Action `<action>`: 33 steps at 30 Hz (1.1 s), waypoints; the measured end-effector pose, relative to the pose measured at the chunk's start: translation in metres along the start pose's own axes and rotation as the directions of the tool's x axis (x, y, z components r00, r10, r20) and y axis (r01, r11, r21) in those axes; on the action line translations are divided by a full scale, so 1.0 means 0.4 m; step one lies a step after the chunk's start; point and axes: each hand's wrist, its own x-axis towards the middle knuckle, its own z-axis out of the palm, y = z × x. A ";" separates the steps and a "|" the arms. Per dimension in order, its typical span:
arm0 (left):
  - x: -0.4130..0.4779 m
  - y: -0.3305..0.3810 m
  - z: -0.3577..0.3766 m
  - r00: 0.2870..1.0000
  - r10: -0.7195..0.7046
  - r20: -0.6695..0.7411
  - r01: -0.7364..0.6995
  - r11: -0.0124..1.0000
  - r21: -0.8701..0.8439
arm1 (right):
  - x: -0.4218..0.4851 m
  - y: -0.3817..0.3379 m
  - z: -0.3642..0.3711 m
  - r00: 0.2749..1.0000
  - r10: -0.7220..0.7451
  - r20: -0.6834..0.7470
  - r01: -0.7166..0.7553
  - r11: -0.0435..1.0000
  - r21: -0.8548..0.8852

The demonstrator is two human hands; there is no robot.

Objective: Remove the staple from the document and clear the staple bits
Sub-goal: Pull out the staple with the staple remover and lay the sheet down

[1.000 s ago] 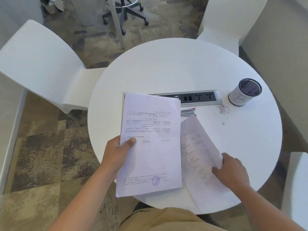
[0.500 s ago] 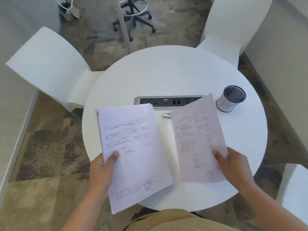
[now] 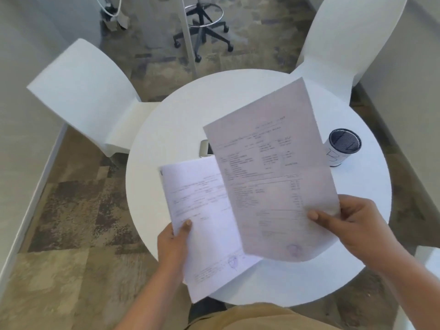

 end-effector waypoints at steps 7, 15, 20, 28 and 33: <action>0.027 0.113 0.008 0.964 0.029 0.265 -0.057 0.993 0.100 | 0.028 0.009 0.141 0.986 0.166 0.010 -0.163 0.952 0.260; -0.005 0.208 0.000 0.837 -0.026 0.547 -0.008 0.998 0.059 | 0.052 0.048 0.205 0.915 0.303 -0.266 -0.315 0.949 -0.002; -0.022 0.205 0.022 0.798 -0.163 0.580 0.148 0.986 0.074 | 0.048 0.061 0.199 0.941 0.332 -0.071 -0.303 0.914 0.269; 0.001 0.192 0.071 0.809 0.162 0.565 -0.178 0.984 -0.027 | 0.068 0.048 0.168 0.965 0.191 -0.177 -0.161 0.972 0.172; 0.002 0.200 0.092 0.790 0.397 0.468 -0.445 0.895 -0.008 | 0.077 0.035 0.152 0.971 0.009 -0.239 -0.037 0.993 -0.110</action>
